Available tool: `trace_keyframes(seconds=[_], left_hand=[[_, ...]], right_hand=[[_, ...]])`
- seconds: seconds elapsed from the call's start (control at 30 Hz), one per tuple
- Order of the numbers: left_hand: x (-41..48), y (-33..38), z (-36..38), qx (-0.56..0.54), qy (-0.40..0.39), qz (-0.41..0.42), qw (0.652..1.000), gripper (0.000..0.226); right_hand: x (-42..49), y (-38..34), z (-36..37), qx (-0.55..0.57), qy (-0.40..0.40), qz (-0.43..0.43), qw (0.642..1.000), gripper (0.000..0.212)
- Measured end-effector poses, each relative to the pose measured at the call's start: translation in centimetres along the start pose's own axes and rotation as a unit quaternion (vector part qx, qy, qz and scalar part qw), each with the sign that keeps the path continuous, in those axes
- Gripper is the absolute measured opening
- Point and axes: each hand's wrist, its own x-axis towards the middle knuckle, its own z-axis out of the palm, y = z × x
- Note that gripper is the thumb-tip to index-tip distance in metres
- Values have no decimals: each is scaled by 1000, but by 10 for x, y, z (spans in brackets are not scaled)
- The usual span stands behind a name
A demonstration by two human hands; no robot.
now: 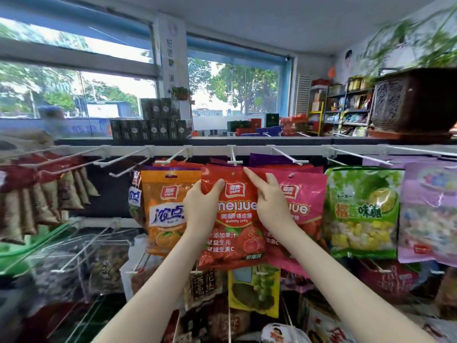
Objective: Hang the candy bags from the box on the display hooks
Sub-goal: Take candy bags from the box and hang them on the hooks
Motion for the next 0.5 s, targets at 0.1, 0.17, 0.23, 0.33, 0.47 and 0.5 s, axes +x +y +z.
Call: trace_keyframes(seconds=[0.1, 0.17, 0.23, 0.33, 0.47, 0.5], left_hand=[[3, -2, 7, 39, 11, 4, 999, 18], [5, -5, 11, 66, 15, 10, 998, 19], [4, -7, 14, 104, 38, 33, 993, 20], [-6, -13, 19, 129, 46, 84, 987, 45], [-16, -33, 25, 284, 53, 264, 920, 67], [-15, -39, 25, 341, 53, 299, 890, 61]], right_hand=[[7, 3, 1, -33, -5, 2, 999, 56], [10, 6, 4, -47, -18, 11, 999, 60], [11, 7, 6, -62, -27, 14, 998, 62], [12, 10, 9, -90, -27, 2, 996, 56], [11, 15, 13, -81, -37, -12, 996, 54], [10, 17, 13, -105, -42, -19, 993, 59]])
